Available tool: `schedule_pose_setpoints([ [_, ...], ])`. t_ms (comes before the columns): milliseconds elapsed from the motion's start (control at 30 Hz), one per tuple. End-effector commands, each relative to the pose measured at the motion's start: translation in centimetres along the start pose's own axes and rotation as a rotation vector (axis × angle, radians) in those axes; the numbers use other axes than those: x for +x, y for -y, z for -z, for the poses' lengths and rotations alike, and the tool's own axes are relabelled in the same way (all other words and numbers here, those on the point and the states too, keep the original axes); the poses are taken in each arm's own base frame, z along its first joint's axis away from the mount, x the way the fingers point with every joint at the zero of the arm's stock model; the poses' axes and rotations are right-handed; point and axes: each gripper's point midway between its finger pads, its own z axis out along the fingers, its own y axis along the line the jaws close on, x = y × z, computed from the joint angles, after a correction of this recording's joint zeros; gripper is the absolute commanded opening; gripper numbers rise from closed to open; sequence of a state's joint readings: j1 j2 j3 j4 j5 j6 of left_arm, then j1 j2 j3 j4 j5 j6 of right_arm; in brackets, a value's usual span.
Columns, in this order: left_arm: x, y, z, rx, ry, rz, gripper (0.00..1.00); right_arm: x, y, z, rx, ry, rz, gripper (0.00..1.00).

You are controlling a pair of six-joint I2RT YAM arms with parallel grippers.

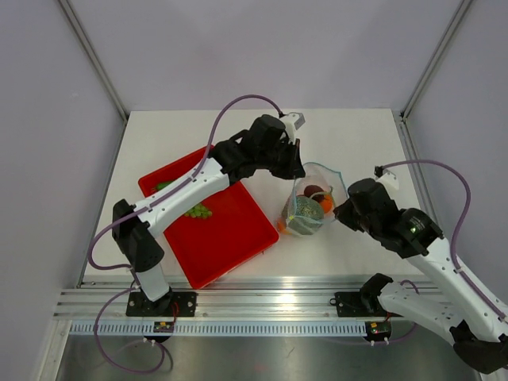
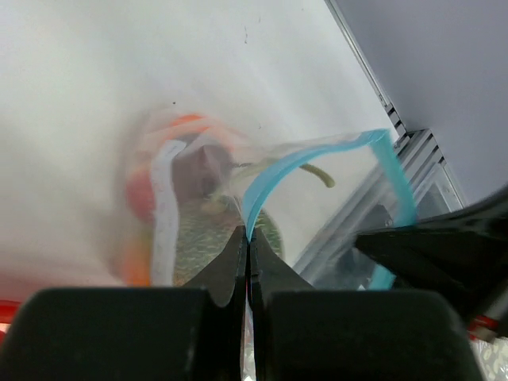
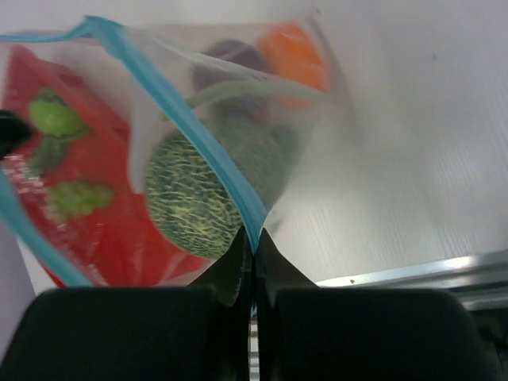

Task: Place the food in the zip-top bag and seal the zipper
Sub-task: Adjust the zipper food storage bag at the center of the board.

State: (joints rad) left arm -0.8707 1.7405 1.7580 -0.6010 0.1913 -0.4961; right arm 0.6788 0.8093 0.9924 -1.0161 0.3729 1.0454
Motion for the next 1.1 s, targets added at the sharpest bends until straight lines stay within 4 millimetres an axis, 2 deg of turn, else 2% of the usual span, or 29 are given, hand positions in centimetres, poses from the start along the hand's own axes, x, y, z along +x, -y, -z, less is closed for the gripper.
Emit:
schedule_pose_setpoints([
  [0,-3.2,-0.7,1.3,0.042,0.057,0.006,0.00,-6.0,-4.2,2.6,-0.079,0.174,0.082,0.00],
  [67,-3.3,-1.6,1.7,0.018,0.050,0.006,0.00,-6.4,-5.8,2.2,-0.086,0.165,0.136,0.00],
  [167,-2.7,-2.5,1.7,-0.003,0.040,0.006,0.00,-6.2,-6.8,0.4,-0.058,0.142,0.224,0.00],
  [267,-1.3,-3.2,1.5,-0.011,0.024,0.016,0.00,-5.5,-7.2,-1.1,-0.058,0.123,0.266,0.00],
  [333,0.2,-4.0,1.6,-0.031,0.006,0.025,0.00,-5.2,-8.7,-1.6,-0.137,0.132,0.280,0.00],
  [367,0.6,-4.4,1.5,-0.036,0.005,0.028,0.00,-4.9,-8.4,-2.1,-0.138,0.132,0.283,0.00],
  [400,1.8,-5.3,1.4,-0.053,-0.019,0.037,0.00,-5.0,-9.1,-2.2,-0.169,0.142,0.284,0.00],
  [500,3.2,-6.2,2.1,-0.068,-0.027,0.058,0.00,-4.1,-9.9,-2.9,-0.193,0.096,0.306,0.00],
  [533,3.2,-6.5,2.3,-0.072,-0.023,0.065,0.00,-4.3,-10.5,-2.8,-0.198,0.093,0.311,0.00],
  [567,3.1,-6.5,2.6,-0.073,-0.013,0.074,0.00,-3.9,-10.5,-3.7,-0.169,0.070,0.338,0.00],
  [633,2.8,-6.8,3.4,-0.091,0.011,0.080,0.00,-4.1,-11.7,-3.8,-0.191,0.064,0.355,0.00],
  [667,2.6,-7.0,3.7,-0.102,0.018,0.083,0.05,-4.3,-12.3,-4.2,-0.202,0.069,0.366,0.00],
  [767,1.6,-7.7,5.2,-0.152,0.052,0.078,0.37,-5.1,-14.1,-3.8,-0.253,0.091,0.374,0.00],
  [800,1.3,-8.0,5.6,-0.169,0.062,0.080,0.52,-5.2,-14.8,-3.5,-0.277,0.088,0.377,0.00],
  [833,1.0,-8.5,6.2,-0.183,0.069,0.085,0.58,-5.0,-15.1,-3.8,-0.281,0.079,0.386,0.00],
  [900,0.4,-8.4,7.5,-0.185,0.099,0.081,0.63,-4.6,-15.7,-3.9,-0.301,0.059,0.397,0.00],
  [1000,-0.3,-9.1,9.4,-0.206,0.134,0.085,0.65,-4.0,-16.3,-4.1,-0.336,0.031,0.394,0.00],
  [1067,-0.4,-10.3,10.7,-0.240,0.147,0.093,0.66,-3.9,-16.7,-3.7,-0.363,0.033,0.381,0.00],
])
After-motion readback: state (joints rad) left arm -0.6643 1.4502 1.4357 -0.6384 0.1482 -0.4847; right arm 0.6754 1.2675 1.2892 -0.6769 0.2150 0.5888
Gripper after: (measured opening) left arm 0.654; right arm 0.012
